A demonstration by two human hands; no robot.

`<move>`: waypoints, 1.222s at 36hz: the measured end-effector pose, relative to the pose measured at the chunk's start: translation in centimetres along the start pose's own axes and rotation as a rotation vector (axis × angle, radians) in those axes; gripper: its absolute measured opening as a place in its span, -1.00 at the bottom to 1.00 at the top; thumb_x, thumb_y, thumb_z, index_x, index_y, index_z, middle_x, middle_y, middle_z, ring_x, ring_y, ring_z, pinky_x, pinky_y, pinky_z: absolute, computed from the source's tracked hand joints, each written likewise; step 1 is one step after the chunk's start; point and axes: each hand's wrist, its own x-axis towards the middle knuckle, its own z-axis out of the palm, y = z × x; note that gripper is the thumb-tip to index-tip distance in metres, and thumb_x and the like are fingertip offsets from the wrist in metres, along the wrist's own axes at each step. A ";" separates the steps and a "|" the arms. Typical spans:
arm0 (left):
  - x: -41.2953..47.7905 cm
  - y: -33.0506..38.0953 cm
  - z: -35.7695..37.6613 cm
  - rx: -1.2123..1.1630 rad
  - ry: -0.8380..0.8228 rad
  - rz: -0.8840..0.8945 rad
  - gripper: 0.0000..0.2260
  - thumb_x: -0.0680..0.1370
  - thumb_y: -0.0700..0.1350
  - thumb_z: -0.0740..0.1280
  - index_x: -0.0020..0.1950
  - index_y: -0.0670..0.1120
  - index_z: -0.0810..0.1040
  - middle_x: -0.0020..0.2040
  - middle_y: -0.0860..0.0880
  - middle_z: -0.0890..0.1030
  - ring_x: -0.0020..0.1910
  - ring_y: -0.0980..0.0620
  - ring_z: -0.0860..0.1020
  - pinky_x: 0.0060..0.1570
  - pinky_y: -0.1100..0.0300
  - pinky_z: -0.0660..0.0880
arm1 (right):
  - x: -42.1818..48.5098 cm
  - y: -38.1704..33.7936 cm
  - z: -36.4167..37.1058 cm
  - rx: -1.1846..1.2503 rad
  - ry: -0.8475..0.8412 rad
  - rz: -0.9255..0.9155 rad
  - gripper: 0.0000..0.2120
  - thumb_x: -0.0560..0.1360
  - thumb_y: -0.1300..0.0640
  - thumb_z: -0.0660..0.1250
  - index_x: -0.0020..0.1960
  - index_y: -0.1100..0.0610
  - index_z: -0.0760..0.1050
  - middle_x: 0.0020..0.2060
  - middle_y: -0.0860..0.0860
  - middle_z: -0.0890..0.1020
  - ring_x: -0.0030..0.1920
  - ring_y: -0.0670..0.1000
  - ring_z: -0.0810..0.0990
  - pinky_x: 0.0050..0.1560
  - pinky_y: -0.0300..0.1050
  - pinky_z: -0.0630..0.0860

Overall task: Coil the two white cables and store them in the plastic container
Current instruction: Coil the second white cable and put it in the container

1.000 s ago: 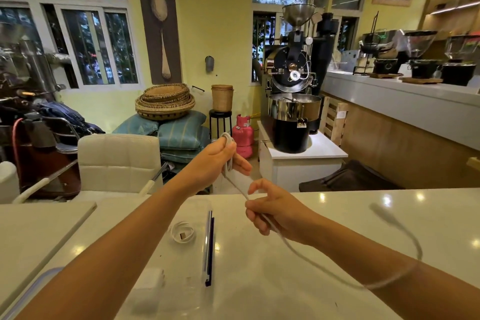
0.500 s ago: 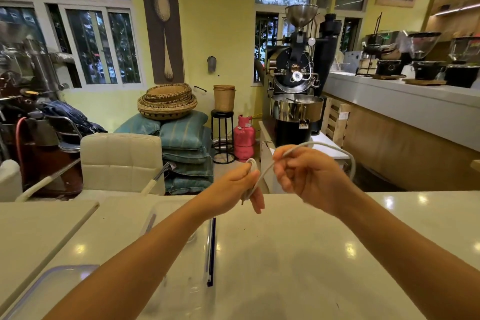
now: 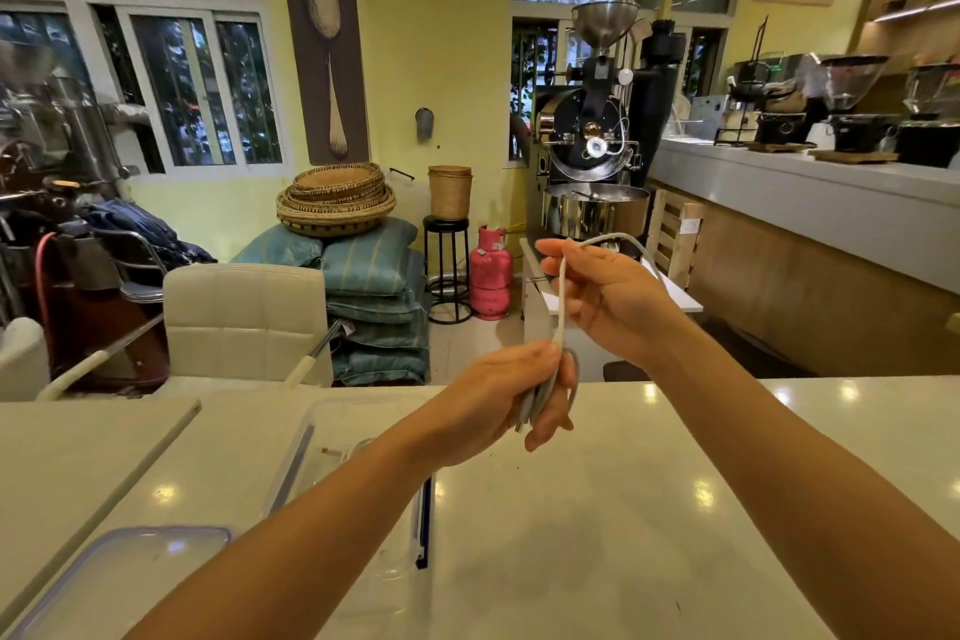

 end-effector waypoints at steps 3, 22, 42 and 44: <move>0.0 0.2 0.3 -0.005 -0.043 -0.017 -0.73 0.54 -0.04 0.00 -0.21 -0.06 0.43 -0.53 0.10 0.46 -0.53 0.15 0.40 -0.16 0.24 0.47 | 0.4 0.1 0.1 0.036 0.039 0.083 -0.85 0.52 0.26 0.19 -0.14 0.25 0.51 -0.53 -0.04 0.59 -0.58 -0.16 0.44 -0.58 -0.44 0.37; -0.1 0.6 -0.4 -0.101 -0.029 -0.040 -0.74 0.55 -0.06 -0.01 -0.21 -0.11 0.39 -0.55 0.09 0.45 -0.55 0.15 0.39 -0.21 0.26 0.48 | 0.9 4.5 1.2 0.150 0.339 0.032 -0.96 0.46 0.23 0.31 -0.10 0.20 0.50 -0.35 0.05 0.63 -0.55 -0.16 0.54 -0.52 -0.34 0.50; 0.0 2.9 -2.8 -0.142 0.229 0.030 -0.67 0.61 -0.11 -0.04 -0.26 -0.12 0.40 -0.53 0.01 0.52 -0.49 0.09 0.48 -0.16 0.15 0.43 | -1.9 7.1 1.7 -0.902 0.016 -0.070 -0.74 0.52 0.15 0.22 -0.13 0.34 0.56 -0.28 0.24 0.59 -0.19 0.22 0.53 -0.07 0.01 0.49; 0.2 2.9 -3.1 -0.144 0.276 0.040 -0.66 0.61 -0.11 -0.04 -0.27 -0.11 0.41 -0.52 0.00 0.52 -0.49 0.09 0.48 -0.11 0.14 0.43 | -2.1 7.5 1.7 -0.866 -0.049 -0.017 -0.76 0.52 0.20 0.21 0.03 0.34 0.55 -0.36 0.03 0.53 -0.29 0.00 0.51 -0.18 -0.24 0.46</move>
